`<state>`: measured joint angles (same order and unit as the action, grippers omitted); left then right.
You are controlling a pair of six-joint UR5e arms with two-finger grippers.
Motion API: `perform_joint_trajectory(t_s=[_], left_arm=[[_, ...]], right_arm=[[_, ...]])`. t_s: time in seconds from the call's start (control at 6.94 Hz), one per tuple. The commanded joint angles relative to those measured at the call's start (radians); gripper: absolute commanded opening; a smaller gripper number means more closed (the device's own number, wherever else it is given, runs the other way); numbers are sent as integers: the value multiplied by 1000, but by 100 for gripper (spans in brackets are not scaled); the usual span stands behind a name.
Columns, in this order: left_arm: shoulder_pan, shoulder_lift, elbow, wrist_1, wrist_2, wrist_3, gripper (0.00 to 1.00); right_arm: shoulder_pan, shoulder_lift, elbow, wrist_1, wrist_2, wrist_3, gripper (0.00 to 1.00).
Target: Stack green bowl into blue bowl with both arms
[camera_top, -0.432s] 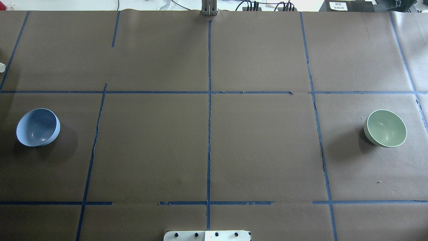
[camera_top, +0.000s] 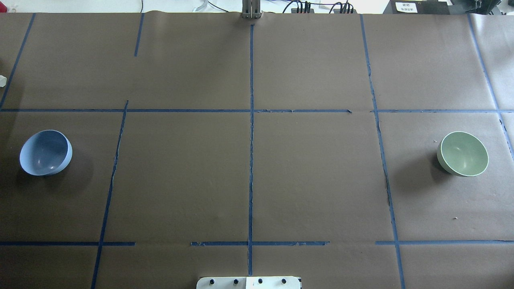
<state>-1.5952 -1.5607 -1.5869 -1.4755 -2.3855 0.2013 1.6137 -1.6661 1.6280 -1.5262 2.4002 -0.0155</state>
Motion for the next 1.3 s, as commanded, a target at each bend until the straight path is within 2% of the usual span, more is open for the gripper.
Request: perform_joint_trajectory(t_s=[0.0,0.29,1.15], left_arm=[[1,2,-8,-5,-10,0,100],[1,7,-10,-8,-12,4,100],[3,-4,-24,-28,-12,-5,100]], right_arm=[[0,3,3,0,0,2,100],[0,3,1,1,45,3,100],[0,14,13,4,45,2,100]])
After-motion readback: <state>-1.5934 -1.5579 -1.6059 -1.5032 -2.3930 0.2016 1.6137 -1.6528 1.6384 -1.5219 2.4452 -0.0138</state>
